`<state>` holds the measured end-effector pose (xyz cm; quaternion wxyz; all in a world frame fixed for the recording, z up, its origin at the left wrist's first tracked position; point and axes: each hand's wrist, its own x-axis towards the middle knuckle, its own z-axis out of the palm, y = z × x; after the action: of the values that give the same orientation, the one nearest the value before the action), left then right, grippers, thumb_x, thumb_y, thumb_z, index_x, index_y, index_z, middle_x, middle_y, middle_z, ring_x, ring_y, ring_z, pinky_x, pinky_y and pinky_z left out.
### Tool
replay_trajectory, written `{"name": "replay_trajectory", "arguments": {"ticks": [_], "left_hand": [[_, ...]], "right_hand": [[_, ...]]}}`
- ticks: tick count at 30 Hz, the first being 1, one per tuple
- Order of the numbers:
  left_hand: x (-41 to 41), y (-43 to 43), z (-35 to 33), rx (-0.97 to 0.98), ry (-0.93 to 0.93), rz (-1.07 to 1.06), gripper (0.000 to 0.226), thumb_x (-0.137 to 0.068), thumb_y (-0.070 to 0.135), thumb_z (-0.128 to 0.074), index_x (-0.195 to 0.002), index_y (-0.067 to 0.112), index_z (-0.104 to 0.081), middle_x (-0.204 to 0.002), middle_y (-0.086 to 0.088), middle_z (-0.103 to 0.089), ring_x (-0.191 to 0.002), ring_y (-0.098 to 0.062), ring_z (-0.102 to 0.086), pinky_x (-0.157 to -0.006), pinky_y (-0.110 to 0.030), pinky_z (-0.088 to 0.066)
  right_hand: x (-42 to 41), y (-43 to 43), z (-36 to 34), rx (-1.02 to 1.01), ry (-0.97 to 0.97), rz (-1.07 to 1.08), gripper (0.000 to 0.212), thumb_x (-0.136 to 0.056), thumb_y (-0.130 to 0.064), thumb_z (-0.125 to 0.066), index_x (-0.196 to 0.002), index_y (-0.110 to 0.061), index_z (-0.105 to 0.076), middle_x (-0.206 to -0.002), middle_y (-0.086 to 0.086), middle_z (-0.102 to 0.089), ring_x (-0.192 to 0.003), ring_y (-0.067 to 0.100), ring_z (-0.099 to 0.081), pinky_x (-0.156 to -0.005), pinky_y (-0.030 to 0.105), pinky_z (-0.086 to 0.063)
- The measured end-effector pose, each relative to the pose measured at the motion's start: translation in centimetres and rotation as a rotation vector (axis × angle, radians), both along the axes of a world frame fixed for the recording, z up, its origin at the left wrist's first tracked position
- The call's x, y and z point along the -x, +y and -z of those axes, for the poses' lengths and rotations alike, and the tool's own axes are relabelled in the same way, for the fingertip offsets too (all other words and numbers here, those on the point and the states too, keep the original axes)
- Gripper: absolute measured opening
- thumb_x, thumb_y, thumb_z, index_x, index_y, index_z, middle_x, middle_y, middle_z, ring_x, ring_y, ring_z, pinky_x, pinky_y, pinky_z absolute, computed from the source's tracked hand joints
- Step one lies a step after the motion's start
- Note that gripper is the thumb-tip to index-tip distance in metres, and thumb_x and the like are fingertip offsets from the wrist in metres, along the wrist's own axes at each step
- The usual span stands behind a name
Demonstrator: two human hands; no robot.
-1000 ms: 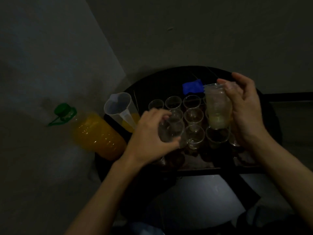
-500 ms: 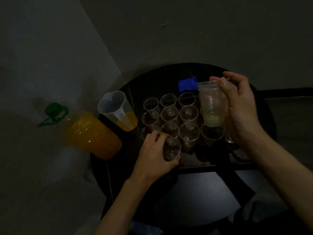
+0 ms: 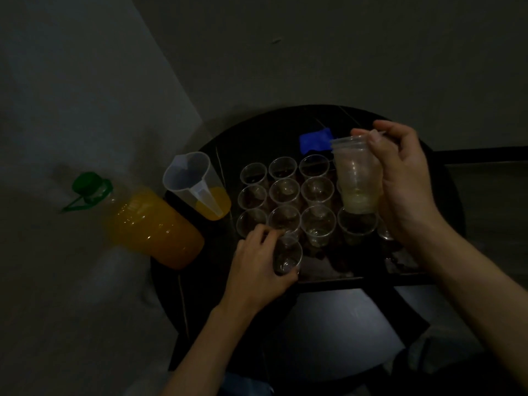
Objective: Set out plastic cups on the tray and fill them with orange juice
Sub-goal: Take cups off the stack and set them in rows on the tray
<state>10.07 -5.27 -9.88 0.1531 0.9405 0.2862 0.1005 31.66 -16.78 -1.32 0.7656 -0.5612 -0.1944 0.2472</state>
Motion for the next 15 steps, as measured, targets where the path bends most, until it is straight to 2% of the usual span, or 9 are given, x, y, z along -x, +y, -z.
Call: {"name": "replay_trajectory", "arguments": {"ticks": [9, 12, 15], "left_hand": [[0.1, 0.1, 0.2, 0.006, -0.004, -0.013, 0.065, -0.074, 0.065, -0.071, -0.127, 0.030, -0.055, -0.124, 0.013, -0.045, -0.111, -0.007, -0.044, -0.098, -0.031, -0.044], [-0.1, 0.2, -0.4, -0.021, -0.022, -0.019, 0.063, -0.075, 0.069, -0.065, -0.123, 0.029, -0.057, -0.123, 0.012, -0.046, -0.110, -0.007, -0.042, -0.095, -0.030, -0.045], [-0.7, 0.5, -1.7, 0.021, -0.070, -0.025, 0.060, -0.080, 0.070, -0.055, -0.123, 0.029, -0.058, -0.123, 0.013, -0.044, -0.112, -0.004, -0.042, -0.096, -0.031, -0.047]], "right_hand": [[-0.2, 0.1, 0.4, -0.020, -0.011, -0.008, 0.065, -0.077, -0.045, -0.065, -0.135, -0.020, -0.047, -0.121, -0.002, -0.068, -0.109, 0.012, -0.069, -0.090, 0.039, -0.058], [-0.3, 0.1, 0.5, -0.037, -0.012, -0.016, 0.063, -0.080, -0.042, -0.066, -0.135, -0.017, -0.046, -0.120, -0.003, -0.070, -0.110, 0.013, -0.068, -0.088, 0.037, -0.058], [-0.3, 0.0, 0.7, -0.063, 0.010, -0.018, 0.057, -0.079, -0.040, -0.071, -0.126, -0.017, -0.050, -0.119, -0.002, -0.071, -0.111, 0.014, -0.068, -0.091, 0.040, -0.057]]}}
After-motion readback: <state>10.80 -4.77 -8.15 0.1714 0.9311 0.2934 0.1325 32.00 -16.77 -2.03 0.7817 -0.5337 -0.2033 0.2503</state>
